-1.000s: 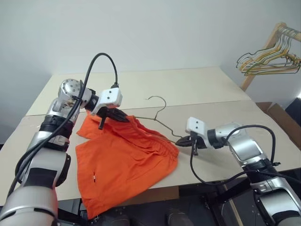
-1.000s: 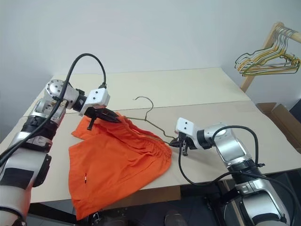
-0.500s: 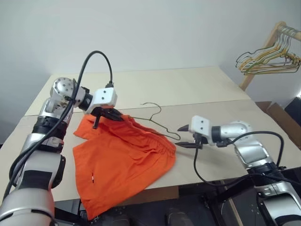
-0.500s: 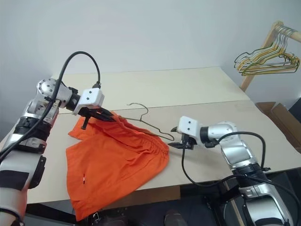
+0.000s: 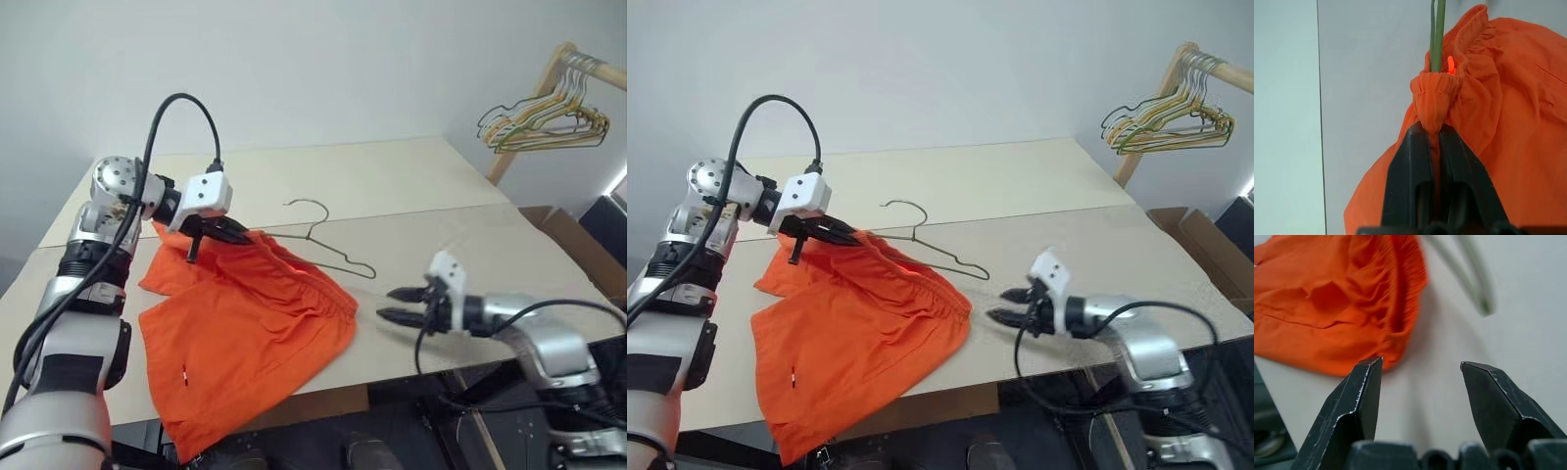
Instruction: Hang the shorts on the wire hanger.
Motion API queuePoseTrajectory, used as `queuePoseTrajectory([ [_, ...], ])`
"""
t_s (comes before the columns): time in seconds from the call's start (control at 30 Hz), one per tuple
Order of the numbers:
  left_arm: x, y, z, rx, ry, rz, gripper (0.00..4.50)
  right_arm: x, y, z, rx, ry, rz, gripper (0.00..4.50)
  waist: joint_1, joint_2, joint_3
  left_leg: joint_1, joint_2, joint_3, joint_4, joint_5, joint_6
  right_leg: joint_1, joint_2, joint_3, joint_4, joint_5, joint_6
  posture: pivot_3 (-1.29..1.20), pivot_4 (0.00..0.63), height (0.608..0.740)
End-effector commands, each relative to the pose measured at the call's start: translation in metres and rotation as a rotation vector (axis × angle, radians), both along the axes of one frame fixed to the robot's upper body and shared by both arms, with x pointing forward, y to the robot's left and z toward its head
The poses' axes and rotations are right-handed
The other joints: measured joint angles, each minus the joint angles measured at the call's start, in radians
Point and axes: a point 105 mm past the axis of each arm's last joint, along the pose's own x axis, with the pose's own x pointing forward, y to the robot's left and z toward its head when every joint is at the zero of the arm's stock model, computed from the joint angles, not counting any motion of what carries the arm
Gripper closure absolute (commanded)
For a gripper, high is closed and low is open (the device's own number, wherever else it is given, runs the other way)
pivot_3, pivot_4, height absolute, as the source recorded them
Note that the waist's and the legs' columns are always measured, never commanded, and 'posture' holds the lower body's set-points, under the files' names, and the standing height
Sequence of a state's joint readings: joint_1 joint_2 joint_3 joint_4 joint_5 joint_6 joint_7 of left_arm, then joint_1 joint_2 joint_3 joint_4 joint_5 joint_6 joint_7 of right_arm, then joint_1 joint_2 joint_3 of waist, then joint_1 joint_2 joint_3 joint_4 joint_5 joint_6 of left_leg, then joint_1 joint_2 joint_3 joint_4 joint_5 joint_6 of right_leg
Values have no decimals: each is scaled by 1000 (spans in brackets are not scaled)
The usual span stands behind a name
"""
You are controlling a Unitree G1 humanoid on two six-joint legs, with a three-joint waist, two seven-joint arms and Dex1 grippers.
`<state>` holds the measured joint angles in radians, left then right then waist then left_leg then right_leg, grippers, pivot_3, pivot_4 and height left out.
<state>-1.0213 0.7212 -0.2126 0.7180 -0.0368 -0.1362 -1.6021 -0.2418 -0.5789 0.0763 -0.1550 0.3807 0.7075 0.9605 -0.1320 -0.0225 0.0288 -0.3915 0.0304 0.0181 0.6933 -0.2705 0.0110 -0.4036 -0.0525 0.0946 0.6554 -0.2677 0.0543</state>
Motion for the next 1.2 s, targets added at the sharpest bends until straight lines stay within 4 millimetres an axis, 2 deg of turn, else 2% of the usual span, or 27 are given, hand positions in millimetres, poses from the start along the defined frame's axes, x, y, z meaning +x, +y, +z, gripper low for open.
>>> queuePoseTrajectory([
  [0.03, 2, 2, 22, -23, -83, -2, 4500, -1, 19, 6, 50, 17, 3, 1447, 0, 0, 0, 0, 0, 0, 0, 0, 0, 0, 0, 0, 0, 0, 0, -128, 0, 740],
  [0.23, 1, 4, 24, -28, -90, 5, 4500, 4, 28, -8, 73, 101, -46, 1447, 7, 0, 0, -1, -1, -3, 1, 0, 0, 0, -2, -1, 0, 0, 0, -124, 0, 740],
  [0.37, 2, 6, 23, -43, -93, 19, 4500, 2, 40, -8, 140, 149, -18, 1447, 5, 0, 0, -1, -1, -3, 1, 0, 0, 0, -1, -1, 0, 0, 0, -121, 0, 740],
  [0.53, 3, 8, 21, -52, -94, 32, 4500, 9, 40, -13, 161, 201, -73, 2906, 4, 0, 0, -1, -1, -7, 1, 0, 0, 0, -1, -1, 1, 0, 0, -120, 0, 740],
  [0.67, 1, 11, 21, -54, -98, 29, 4500, 13, 35, -17, 161, 213, -111, 4345, 4, 0, 0, -1, -1, -8, 1, 0, 0, 0, -2, -1, 1, 0, 0, -119, 0, 740],
  [0.7, 1, 11, 21, -57, -99, 25, 4500, 14, 34, -18, 160, 212, -119, 4482, 4, 0, 0, -1, -1, -8, 1, 0, 0, 0, -2, -1, 1, 0, 0, -119, 0, 740],
  [0.8, -9, 10, 28, -120, -67, -18, 4500, 21, 25, -16, 164, 212, -148, 4482, 3, 0, 0, -1, -1, -8, 1, 0, 0, 0, -2, -1, 1, 0, 0, -119, 0, 740],
  [0.9, -21, 14, 30, -135, -36, -55, 4500, 24, 15, -5, 197, 188, -140, 4482, -5, 0, 0, -1, -1, -9, 1, 0, 0, 0, -1, -1, 2, 0, 0, -116, 0, 740],
  [1.03, -28, 21, 28, -116, -20, -70, 4500, 32, -5, 9, 212, 170, -152, 4482, -8, 0, 0, -1, -2, -11, 1, 0, 0, 1, -2, -3, 5, 0, 0, -116, 0, 740],
  [1.2, -31, 27, 26, -97, -13, -67, 4500, 37, -26, 12, 151, 148, -142, 4482, -9, 0, 0, -1, -2, -12, 1, 0, 0, 1, -2, -4, 1, -1, 1, -110, 0, 740],
])
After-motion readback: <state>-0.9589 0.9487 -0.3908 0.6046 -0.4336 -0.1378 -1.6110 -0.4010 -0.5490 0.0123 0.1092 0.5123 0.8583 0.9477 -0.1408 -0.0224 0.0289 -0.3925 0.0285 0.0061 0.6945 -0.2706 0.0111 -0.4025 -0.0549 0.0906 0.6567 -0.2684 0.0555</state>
